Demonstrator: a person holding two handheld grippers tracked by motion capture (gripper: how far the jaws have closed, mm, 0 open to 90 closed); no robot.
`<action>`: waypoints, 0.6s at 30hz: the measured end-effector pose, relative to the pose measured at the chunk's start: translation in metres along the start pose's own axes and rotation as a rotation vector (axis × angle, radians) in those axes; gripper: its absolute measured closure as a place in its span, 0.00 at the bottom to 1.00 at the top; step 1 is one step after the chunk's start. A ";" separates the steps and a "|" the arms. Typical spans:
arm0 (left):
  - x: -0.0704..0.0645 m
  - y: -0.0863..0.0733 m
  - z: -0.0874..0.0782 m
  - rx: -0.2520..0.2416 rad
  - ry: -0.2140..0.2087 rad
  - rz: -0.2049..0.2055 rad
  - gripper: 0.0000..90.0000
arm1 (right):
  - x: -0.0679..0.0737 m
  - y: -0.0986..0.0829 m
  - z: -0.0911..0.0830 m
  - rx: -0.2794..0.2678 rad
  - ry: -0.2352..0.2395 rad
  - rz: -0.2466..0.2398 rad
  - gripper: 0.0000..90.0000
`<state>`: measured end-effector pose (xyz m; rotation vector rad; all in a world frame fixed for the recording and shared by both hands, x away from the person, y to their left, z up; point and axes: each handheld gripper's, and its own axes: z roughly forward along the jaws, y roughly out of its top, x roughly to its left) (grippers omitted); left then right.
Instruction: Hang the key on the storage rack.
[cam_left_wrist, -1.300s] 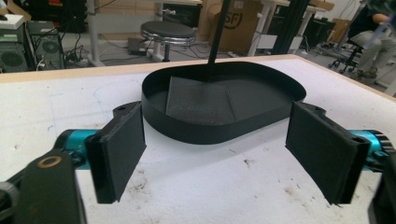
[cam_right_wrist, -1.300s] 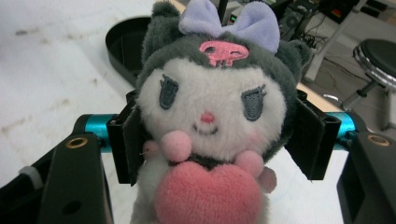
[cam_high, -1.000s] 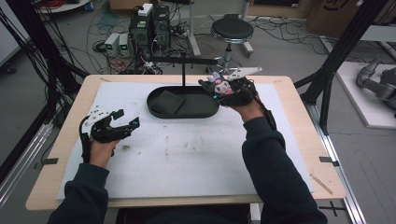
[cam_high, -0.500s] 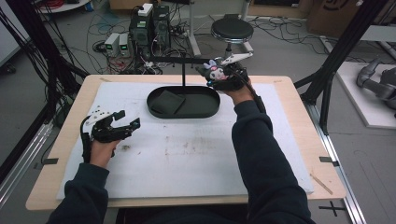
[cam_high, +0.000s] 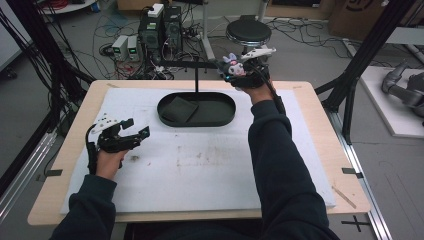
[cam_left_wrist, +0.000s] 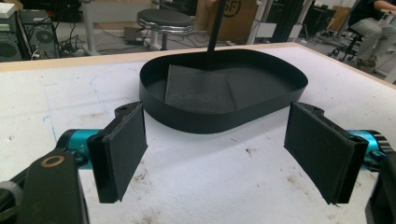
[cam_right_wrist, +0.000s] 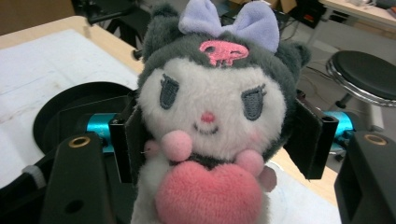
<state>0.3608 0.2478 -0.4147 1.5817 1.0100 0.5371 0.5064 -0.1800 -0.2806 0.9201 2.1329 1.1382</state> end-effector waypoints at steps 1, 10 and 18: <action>0.000 0.000 0.000 0.001 -0.002 0.000 0.23 | -0.001 0.000 0.000 -0.001 -0.004 0.004 0.36; 0.001 0.000 0.000 0.003 0.002 -0.004 0.23 | 0.004 0.004 -0.011 -0.026 0.049 -0.005 0.36; 0.001 0.000 0.000 0.003 0.001 -0.006 0.23 | 0.012 0.006 -0.013 0.005 0.073 0.000 0.36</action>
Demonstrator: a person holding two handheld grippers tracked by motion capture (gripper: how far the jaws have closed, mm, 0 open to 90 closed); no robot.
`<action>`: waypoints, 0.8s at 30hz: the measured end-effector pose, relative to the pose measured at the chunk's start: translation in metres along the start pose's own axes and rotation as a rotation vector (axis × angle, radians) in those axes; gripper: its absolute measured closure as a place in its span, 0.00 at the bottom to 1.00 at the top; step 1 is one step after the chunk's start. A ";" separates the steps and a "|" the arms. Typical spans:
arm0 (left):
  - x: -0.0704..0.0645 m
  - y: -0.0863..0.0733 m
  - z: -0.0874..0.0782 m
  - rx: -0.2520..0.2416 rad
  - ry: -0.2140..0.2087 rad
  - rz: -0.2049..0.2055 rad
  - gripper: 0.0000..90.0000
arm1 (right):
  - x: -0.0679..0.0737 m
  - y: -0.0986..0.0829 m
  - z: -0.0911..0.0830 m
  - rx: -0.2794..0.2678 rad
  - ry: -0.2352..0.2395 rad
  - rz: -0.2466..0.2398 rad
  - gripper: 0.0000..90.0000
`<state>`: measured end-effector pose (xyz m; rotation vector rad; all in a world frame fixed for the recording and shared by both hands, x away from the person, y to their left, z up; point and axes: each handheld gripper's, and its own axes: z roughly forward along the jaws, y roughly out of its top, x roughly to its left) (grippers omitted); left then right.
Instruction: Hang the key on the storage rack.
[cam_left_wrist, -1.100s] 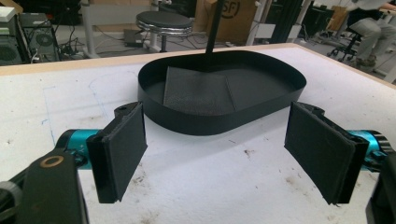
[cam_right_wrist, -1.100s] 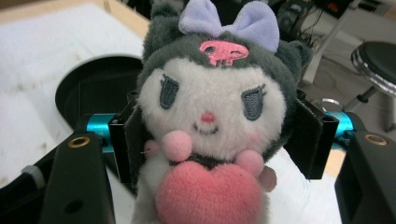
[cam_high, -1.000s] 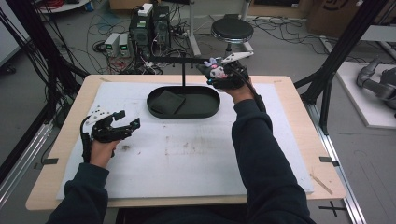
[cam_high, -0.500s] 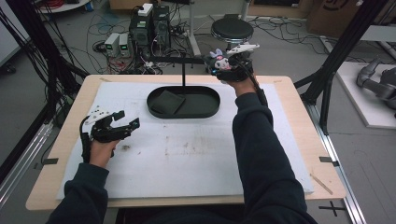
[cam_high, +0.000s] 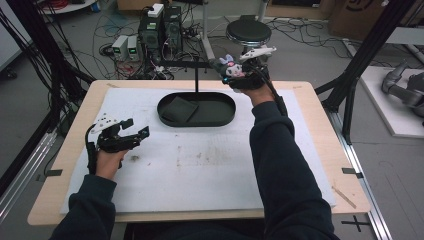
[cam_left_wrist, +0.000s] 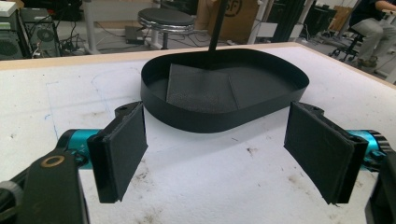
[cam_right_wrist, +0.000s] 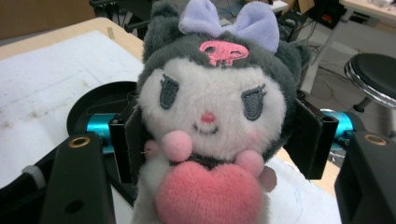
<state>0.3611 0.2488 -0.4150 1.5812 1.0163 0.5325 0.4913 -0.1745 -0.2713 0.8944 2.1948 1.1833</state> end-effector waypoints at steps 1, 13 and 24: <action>0.000 0.000 0.000 0.000 0.000 0.000 0.23 | 0.000 0.000 0.000 0.006 0.003 0.004 0.36; 0.001 0.000 -0.001 -0.001 0.004 -0.003 0.23 | -0.014 -0.007 0.011 0.064 -0.140 0.010 0.36; 0.001 0.000 0.000 0.005 0.005 -0.001 0.23 | -0.018 -0.040 0.036 0.255 -0.181 -0.001 0.37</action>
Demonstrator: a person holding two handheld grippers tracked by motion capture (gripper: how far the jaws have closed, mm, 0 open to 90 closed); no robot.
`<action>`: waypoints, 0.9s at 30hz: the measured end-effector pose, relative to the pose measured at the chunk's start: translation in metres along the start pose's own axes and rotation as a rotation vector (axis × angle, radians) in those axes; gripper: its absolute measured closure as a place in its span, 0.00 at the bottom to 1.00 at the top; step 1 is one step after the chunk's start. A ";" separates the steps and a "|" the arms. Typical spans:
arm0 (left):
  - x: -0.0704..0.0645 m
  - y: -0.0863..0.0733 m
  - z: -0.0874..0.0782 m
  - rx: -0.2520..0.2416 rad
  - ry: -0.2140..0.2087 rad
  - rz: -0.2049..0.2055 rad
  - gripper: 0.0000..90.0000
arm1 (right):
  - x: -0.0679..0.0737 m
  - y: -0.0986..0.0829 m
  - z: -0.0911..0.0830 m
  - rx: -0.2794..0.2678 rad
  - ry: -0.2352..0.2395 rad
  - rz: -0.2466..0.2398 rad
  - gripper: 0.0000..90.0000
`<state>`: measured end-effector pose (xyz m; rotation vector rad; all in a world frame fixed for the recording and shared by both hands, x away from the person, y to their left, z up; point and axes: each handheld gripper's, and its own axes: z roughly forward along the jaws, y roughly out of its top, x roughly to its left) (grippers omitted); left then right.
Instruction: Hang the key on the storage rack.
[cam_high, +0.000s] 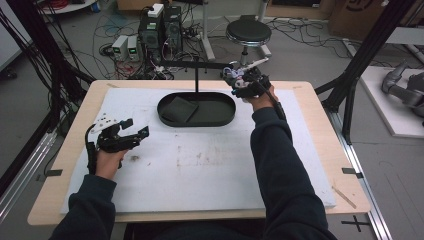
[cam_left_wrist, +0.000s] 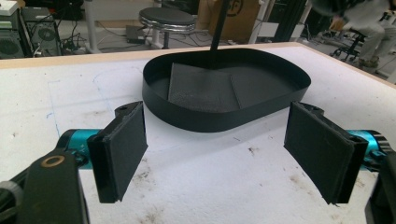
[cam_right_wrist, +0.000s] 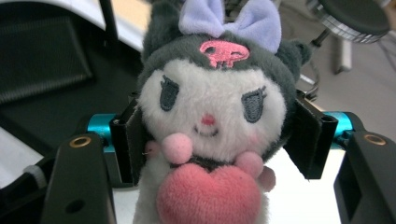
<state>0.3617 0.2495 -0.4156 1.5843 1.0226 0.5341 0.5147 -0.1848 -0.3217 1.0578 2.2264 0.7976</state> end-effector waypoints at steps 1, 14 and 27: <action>0.000 0.000 0.000 -0.001 0.000 -0.001 0.23 | 0.005 0.000 0.006 0.016 0.007 -0.011 0.37; 0.000 -0.001 0.001 0.005 -0.004 0.000 0.23 | 0.033 0.003 0.042 -0.011 0.029 0.055 0.34; 0.000 -0.001 0.002 0.001 -0.002 -0.004 0.23 | 0.019 -0.005 0.000 -0.067 0.102 0.074 0.28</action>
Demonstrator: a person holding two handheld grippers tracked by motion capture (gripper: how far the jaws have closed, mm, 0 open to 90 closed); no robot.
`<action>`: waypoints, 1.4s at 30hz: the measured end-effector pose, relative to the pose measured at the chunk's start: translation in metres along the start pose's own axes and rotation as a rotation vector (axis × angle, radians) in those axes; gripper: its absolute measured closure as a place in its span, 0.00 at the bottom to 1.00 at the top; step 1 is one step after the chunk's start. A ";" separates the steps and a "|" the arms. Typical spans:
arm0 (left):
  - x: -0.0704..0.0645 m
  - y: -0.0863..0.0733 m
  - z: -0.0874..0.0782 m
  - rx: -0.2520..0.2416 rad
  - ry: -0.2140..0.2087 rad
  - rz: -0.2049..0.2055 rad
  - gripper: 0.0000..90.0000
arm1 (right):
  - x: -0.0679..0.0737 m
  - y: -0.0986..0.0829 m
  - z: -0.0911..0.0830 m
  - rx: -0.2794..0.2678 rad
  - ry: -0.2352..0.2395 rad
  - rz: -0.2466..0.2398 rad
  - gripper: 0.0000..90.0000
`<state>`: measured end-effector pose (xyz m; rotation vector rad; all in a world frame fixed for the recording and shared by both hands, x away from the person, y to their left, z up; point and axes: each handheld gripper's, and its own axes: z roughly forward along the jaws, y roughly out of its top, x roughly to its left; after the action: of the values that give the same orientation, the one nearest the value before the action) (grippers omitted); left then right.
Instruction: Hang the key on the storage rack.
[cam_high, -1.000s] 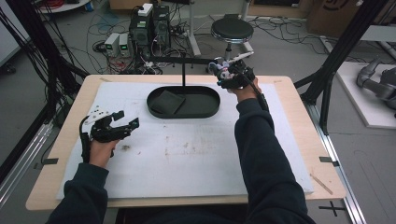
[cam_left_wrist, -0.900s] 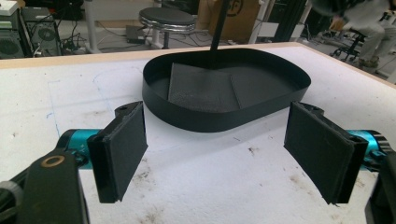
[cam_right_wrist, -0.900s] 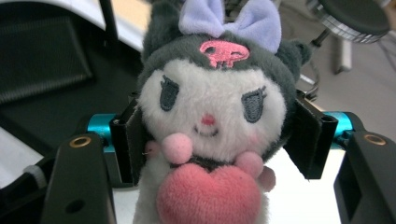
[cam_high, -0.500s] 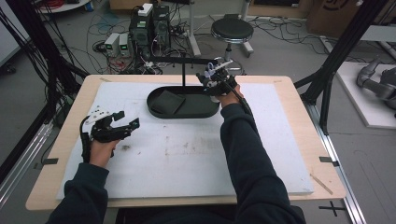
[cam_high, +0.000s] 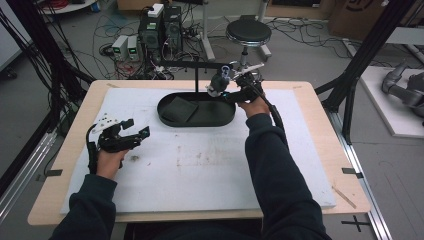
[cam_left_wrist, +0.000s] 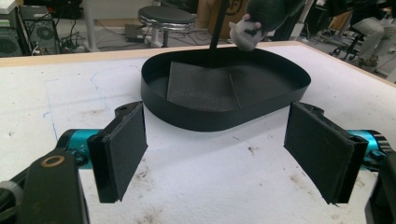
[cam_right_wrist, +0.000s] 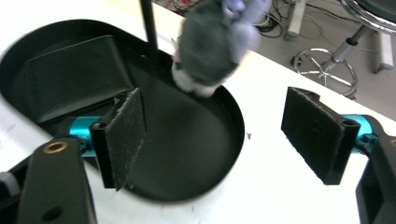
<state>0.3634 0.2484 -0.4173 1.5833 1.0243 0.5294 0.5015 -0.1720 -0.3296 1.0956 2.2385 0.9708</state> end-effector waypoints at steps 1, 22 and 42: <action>0.000 0.000 0.000 0.002 0.000 -0.003 0.23 | 0.000 -0.003 -0.008 -0.026 -0.004 -0.020 0.30; -0.005 0.001 -0.001 0.005 0.012 0.025 0.23 | -0.016 -0.148 -0.098 -0.117 -0.033 0.050 0.24; -0.007 0.002 -0.002 0.003 0.003 0.048 0.23 | -0.015 -0.171 -0.103 -0.156 -0.110 0.025 0.24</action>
<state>0.3592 0.2438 -0.4139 1.6133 0.9918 0.5635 0.3595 -0.2986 -0.3913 1.0830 2.0295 1.0499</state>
